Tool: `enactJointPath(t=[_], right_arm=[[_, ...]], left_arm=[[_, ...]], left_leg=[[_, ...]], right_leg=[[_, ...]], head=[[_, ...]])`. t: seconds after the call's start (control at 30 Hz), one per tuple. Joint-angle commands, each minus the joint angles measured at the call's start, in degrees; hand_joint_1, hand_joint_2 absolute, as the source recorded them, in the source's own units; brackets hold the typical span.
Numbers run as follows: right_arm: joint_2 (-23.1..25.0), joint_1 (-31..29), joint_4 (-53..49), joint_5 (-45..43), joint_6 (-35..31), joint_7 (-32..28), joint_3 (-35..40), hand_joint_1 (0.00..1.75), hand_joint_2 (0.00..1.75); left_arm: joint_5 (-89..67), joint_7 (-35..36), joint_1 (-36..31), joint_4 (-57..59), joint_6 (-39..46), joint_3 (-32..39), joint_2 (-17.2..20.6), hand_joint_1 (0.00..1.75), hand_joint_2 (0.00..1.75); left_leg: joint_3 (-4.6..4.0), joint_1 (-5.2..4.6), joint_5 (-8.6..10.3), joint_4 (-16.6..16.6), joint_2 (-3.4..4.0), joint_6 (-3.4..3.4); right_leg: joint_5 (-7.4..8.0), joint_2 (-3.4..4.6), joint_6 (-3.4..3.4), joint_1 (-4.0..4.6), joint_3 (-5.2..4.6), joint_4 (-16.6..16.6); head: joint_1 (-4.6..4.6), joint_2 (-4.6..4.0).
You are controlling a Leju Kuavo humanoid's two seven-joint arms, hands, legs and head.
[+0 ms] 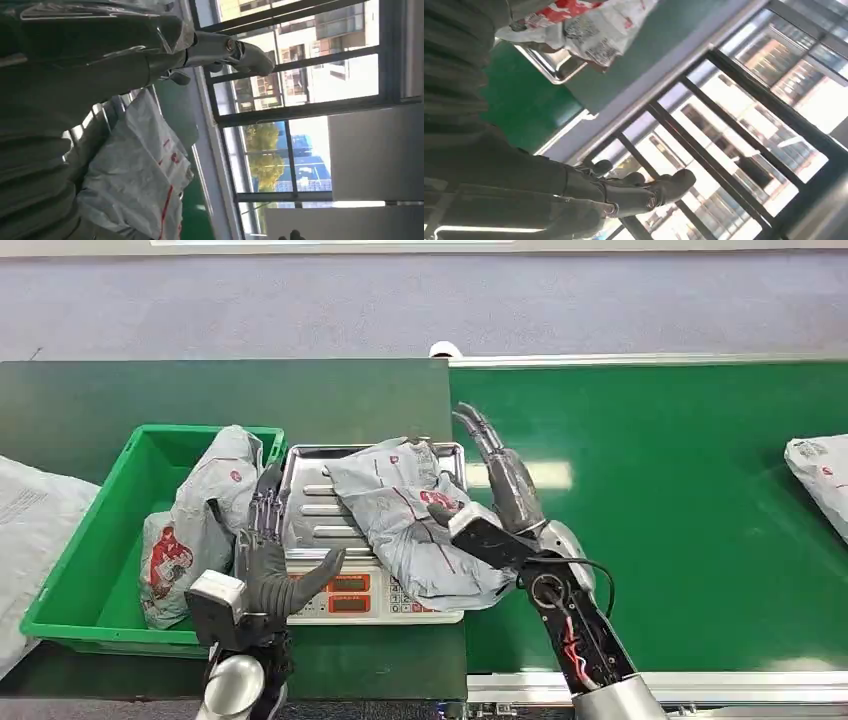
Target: Moved the parcel from conveyor to table for the left to box.
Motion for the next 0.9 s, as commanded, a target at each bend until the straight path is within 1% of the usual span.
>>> enactJointPath(t=[0.03, 0.17, 0.27, 0.3, 0.33, 0.4, 0.43, 0.47, 0.53, 0.57, 0.63, 0.8, 0.83, 0.9], right_arm=[[-1.42, 2.67, -5.72, -3.25, -0.85, -1.96, -2.21, 0.0, 1.75], [-1.03, 2.64, -5.78, -4.09, -1.28, -2.38, -2.54, 0.0, 1.75], [-0.72, 4.8, -9.54, -3.62, -4.61, -4.28, -2.06, 0.0, 1.75], [-0.66, 5.85, -11.56, -3.5, -5.72, -4.74, -1.33, 0.0, 1.75], [-0.65, 6.66, -12.97, -2.8, -6.88, -4.92, -0.3, 0.0, 1.75], [-0.51, 8.41, -16.37, -1.95, -8.64, -5.04, 2.97, 0.0, 1.75], [-0.56, 8.83, -17.46, -1.38, -9.51, -4.96, 4.41, 0.0, 1.75], [-0.62, 9.24, -18.89, -1.47, -9.64, -4.41, 6.23, 0.0, 1.75], [-0.67, 9.38, -20.23, -2.25, -8.46, -3.57, 8.13, 0.0, 1.75], [-0.57, 9.46, -21.33, -3.74, -7.14, -3.63, 9.32, 0.0, 1.75], [-0.28, 9.67, -22.94, -4.12, -7.31, -4.11, 10.63, 0.0, 1.75], [0.28, 9.3, -26.5, -4.12, -8.02, -3.75, 11.87, 0.0, 1.75], [0.24, 8.93, -26.53, -4.02, -7.73, -3.43, 12.04, 0.0, 1.75], [0.34, 8.52, -26.48, -4.05, -7.73, -3.24, 11.99, 0.0, 1.75]], left_arm=[[-0.89, 0.27, -3.82, 0.52, -0.7, -2.34, 1.18, 0.0, 1.75], [-1.07, 0.22, -3.89, 0.76, -0.9, -2.67, 1.38, 0.0, 1.75], [-3.12, 2.58, -6.74, 2.46, -2.42, -5.1, 1.48, 0.0, 1.75], [-5.26, 5.76, -8.45, 4.29, -3.1, -6.4, 1.73, 0.0, 1.75], [-6.16, 7.51, -10.02, 6.04, -3.94, -7.14, 1.52, 0.0, 1.75], [-11.07, 14.16, -15.14, 13.36, -6.51, -9.98, 1.33, 0.0, 1.75], [-12.41, 15.36, -16.98, 16.25, -7.02, -10.68, 0.8, 0.0, 1.75], [-14.94, 17.26, -19.36, 20.43, -7.97, -11.9, 0.2, 0.0, 1.75], [-17.96, 19.45, -22.15, 25.89, -9.97, -13.86, -0.4, 0.0, 1.75], [-20.18, 20.07, -23.9, 30.26, -11.01, -15.03, -1.48, 0.0, 1.75], [-22.74, 20.5, -25.85, 36.13, -12.81, -16.8, -3.07, 0.0, 1.75], [-25.07, 20.83, -29.0, 44.1, -15.56, -19.57, -5.98, 0.0, 1.75], [-25.03, 20.77, -29.49, 45.2, -15.63, -19.6, -6.5, 0.0, 1.75], [-25.29, 20.75, -30.1, 46.38, -15.95, -20.0, -6.89, 0.0, 1.75]], left_leg=[[-0.09, 0.0, 0.09, -0.03, -0.09, 0.02], [-0.04, -0.01, 0.06, -0.02, 0.02, 0.01], [-0.08, 0.01, 0.12, -0.06, -0.06, 0.01], [-0.05, 0.01, 0.04, 0.01, -0.08, 0.0], [-0.1, 0.01, 0.1, -0.01, -0.2, 0.01], [-0.07, 0.0, 0.08, 0.0, -0.19, 0.01], [-0.11, 0.01, 0.18, -0.08, -0.27, 0.02], [-0.04, -0.01, 0.08, -0.02, -0.19, 0.01], [-0.08, -0.02, 0.14, -0.04, -0.25, 0.01], [-0.05, -0.02, 0.12, -0.03, -0.2, 0.01], [-0.07, -0.01, 0.13, -0.04, -0.21, 0.01], [-0.04, -0.02, 0.05, 0.01, -0.1, 0.02], [-0.05, -0.05, 0.08, -0.02, -0.18, 0.03], [-0.05, -0.06, 0.02, -0.01, 0.07, 0.01]], right_leg=[[0.06, -0.18, -0.04, 0.02, -0.03, -0.04], [0.04, -0.11, -0.04, 0.0, -0.02, -0.02], [0.07, -0.22, -0.07, 0.03, -0.03, -0.07], [0.01, -0.16, -0.04, 0.02, -0.01, 0.0], [0.02, -0.31, -0.05, 0.02, -0.02, -0.02], [0.0, -0.27, -0.03, 0.01, 0.0, -0.01], [0.08, -0.43, -0.07, 0.03, 0.01, -0.1], [0.02, -0.26, -0.03, 0.0, 0.05, -0.03], [0.05, -0.33, -0.05, -0.01, 0.03, -0.03], [0.04, -0.29, -0.04, -0.01, 0.04, -0.04], [0.05, -0.32, -0.05, 0.0, 0.03, -0.05], [0.01, -0.16, -0.02, -0.02, 0.01, -0.01], [0.01, -0.29, -0.02, -0.04, 0.07, -0.03], [0.03, -0.04, -0.02, -0.05, 0.0, 0.01]], head=[[0.0, 0.0], [0.0, 0.0], [-0.02, 0.0], [0.0, 0.0], [-0.02, 0.0], [-0.02, 0.0], [0.0, 0.0], [-0.02, 0.0], [-0.02, 0.0], [0.0, 0.0], [-0.04, 0.0], [-0.02, 0.0], [0.04, 0.0], [0.02, 0.0]])
